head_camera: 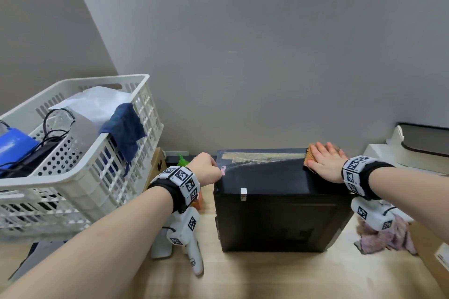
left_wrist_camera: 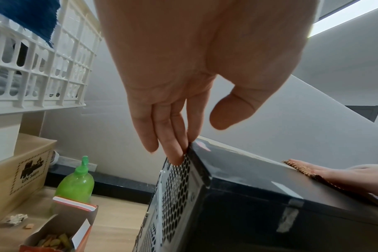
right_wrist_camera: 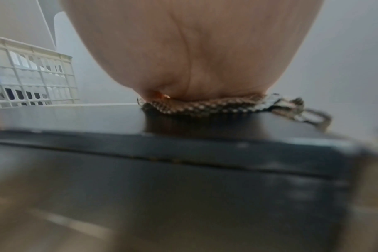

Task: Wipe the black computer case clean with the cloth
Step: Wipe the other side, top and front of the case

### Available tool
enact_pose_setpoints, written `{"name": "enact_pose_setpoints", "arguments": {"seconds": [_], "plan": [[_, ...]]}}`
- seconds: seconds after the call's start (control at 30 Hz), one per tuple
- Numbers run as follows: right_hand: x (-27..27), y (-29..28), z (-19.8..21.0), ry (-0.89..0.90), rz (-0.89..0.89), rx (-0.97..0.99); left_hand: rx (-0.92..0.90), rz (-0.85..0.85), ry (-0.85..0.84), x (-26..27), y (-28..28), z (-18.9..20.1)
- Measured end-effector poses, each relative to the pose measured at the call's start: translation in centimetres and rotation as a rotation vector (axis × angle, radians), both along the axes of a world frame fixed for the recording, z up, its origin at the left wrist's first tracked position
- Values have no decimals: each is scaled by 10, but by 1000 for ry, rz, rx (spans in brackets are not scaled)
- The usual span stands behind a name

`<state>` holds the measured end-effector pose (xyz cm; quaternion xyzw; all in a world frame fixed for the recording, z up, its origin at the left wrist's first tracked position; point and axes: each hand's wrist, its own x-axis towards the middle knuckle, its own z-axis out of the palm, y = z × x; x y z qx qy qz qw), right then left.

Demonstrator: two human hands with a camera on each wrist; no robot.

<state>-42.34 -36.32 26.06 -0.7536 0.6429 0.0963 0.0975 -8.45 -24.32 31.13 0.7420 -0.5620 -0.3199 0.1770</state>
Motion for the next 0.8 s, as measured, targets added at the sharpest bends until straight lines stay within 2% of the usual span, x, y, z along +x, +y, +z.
{"name": "enact_pose_setpoints", "arguments": {"seconds": [0.17, 0.33, 0.5, 0.8], "plan": [[52, 11, 7, 12, 66, -5, -21, -4, 31, 10, -1, -5], [139, 20, 6, -36, 258, 17, -49, -21, 82, 15, 5, -12], [212, 37, 2, -95, 407, -18, -74, -103, 38, 16, 11, -20], [209, 42, 9, -52, 606, 25, -64, -121, -74, 12, 6, -10]]}}
